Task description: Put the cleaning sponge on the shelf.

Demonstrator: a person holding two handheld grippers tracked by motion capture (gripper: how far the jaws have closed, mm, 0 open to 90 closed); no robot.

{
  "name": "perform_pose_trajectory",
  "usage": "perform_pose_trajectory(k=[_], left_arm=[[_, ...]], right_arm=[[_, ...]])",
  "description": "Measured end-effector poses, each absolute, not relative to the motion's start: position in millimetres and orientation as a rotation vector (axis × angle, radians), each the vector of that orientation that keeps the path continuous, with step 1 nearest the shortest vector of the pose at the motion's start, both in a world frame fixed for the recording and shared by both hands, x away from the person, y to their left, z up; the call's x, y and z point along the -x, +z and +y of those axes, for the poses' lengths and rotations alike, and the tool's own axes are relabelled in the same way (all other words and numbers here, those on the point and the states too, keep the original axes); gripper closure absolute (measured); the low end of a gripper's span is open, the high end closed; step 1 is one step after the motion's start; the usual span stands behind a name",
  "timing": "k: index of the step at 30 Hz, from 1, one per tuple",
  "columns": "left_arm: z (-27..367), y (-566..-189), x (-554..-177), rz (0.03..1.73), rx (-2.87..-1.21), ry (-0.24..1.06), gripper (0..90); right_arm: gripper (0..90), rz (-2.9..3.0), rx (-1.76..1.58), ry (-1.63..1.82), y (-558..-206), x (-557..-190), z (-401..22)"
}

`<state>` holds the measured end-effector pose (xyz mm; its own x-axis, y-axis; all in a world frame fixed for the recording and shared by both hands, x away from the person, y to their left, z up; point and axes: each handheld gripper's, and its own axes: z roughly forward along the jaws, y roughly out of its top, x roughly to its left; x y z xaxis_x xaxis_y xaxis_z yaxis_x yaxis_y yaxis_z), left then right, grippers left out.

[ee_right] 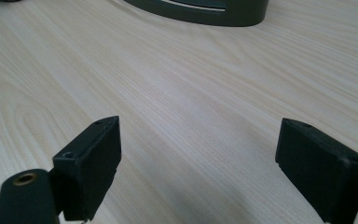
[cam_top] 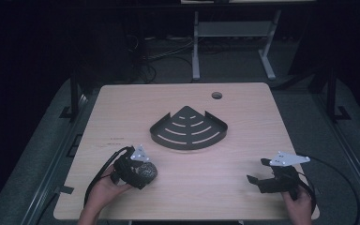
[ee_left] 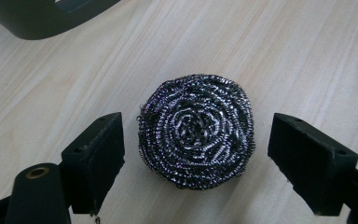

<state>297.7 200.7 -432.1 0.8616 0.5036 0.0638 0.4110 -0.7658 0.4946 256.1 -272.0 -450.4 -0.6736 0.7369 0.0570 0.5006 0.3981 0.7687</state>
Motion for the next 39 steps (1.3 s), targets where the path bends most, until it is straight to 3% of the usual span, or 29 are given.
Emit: perform_pose_trajectory(k=[20,22,28,39], left_arm=[[197.3,-440.6,-311.5,0.732,-2.606,0.162,23.0],[197.8,-440.6,-313.0,0.735,-2.604,0.144,26.8],[197.4,-438.7,-313.6,0.739,-2.621,0.156,32.3],[197.1,-429.8,-314.6,0.734,-2.614,0.159,33.5]], right_arm=[[13.8,2.376,-1.074,1.153,-450.5,-257.1,-271.6],[13.8,2.377,-1.073,1.151,-450.7,-257.2,-271.5],[13.8,2.381,-1.071,1.155,-450.6,-258.0,-271.8],[13.8,2.393,-1.065,1.152,-451.8,-259.3,-269.0]])
